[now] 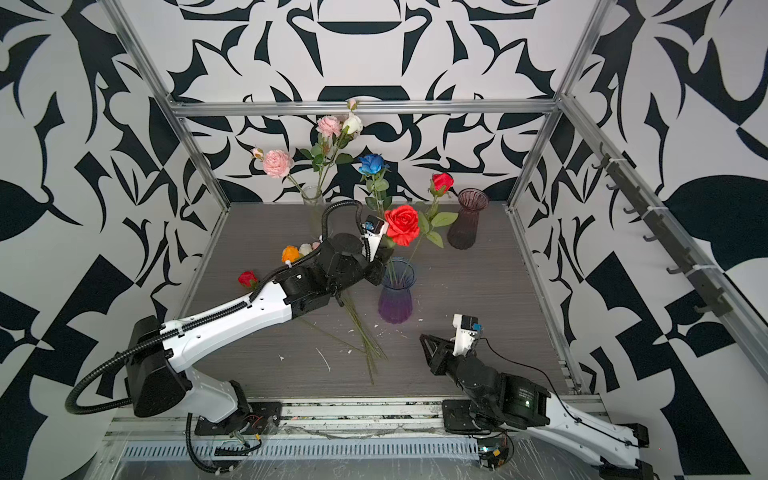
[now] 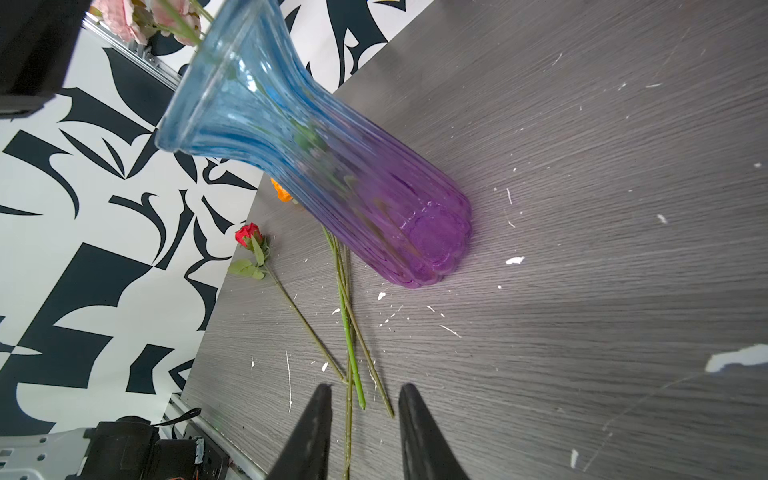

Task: Arrange the flowers into the vase
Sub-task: 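Carry the large red rose over the blue-purple vase and lower its stem, then open the left gripper to release the large red rose into the vase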

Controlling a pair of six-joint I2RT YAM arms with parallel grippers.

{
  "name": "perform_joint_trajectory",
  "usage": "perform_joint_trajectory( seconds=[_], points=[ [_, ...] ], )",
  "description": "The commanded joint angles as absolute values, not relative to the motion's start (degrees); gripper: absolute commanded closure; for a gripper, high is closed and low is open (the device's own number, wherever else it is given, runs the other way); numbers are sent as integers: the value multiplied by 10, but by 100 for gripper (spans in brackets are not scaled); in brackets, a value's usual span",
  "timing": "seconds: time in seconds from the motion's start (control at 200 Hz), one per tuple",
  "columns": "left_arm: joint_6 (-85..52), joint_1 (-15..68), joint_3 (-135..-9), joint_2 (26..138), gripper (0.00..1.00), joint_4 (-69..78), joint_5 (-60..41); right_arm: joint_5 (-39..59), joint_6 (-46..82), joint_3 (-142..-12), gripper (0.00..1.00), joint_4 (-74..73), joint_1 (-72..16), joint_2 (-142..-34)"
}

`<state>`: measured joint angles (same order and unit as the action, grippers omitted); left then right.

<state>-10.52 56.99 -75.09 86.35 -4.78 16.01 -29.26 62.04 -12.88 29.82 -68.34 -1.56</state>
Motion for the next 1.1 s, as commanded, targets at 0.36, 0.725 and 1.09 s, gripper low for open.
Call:
perform_joint_trajectory(
  seconds=[0.36,0.725,1.09],
  points=[
    [-116,571,-755,853,66,-49,148,-306,623,-130,69,298,-684,-9],
    [-47,569,-743,851,55,3,59,-306,625,-130,69,299,-684,-7],
    [-137,376,-748,838,47,58,-329,-307,626,-129,68,301,-684,-5]
  ],
)
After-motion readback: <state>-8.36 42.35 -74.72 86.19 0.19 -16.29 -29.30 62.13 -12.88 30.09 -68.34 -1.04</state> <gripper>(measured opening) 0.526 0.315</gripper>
